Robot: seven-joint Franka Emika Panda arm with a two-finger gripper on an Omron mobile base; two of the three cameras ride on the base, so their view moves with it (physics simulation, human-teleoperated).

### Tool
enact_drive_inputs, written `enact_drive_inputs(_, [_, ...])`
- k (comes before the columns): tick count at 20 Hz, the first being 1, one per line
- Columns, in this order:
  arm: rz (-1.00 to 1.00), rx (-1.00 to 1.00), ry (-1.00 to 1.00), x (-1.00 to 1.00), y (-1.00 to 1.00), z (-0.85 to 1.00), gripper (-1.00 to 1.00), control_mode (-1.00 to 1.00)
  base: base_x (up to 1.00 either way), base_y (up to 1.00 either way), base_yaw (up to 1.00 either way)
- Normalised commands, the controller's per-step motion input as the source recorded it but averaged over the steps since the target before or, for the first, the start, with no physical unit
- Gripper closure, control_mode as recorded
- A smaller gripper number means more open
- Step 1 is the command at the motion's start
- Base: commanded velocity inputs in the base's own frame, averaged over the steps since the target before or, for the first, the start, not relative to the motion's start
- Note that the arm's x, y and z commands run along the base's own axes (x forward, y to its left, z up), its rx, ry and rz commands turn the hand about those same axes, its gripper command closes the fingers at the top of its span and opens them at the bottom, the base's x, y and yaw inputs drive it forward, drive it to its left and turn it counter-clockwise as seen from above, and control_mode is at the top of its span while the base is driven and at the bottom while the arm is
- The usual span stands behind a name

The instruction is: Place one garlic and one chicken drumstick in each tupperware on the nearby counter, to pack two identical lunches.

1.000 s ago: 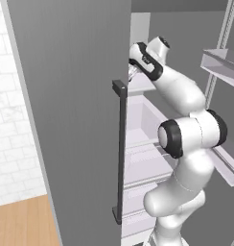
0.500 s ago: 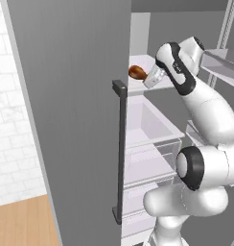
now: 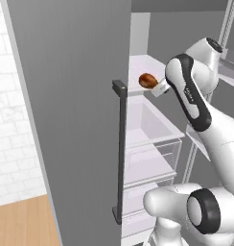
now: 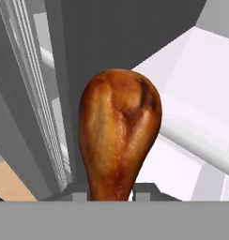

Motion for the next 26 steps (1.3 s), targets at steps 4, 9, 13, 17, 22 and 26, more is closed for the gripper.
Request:
enact_drive_inputs(4, [-0.21,0.00,0.00,-1.00,-0.02,0.00,1.00,-1.00,0.00,0.00,0.00])
enact_drive_inputs(9, [-0.18,0.00,0.00,-1.00,0.00,-0.02,1.00,-1.00,0.00,0.00,0.00])
enact_drive_inputs(13, [-0.14,-0.01,0.02,-1.00,0.05,-0.26,1.00,-1.00,0.00,0.00,0.00])
enact_drive_inputs(17, [-0.03,-0.01,0.00,-0.25,0.03,-0.10,1.00,1.00,-0.75,0.04,-0.11])
enact_drive_inputs(22, [0.00,0.00,0.00,0.00,0.00,0.00,1.00,1.00,-1.00,-0.11,-0.17])
enact_drive_inputs(26, [0.00,0.00,0.00,0.00,0.00,0.00,1.00,1.00,-1.00,-0.64,-0.23])
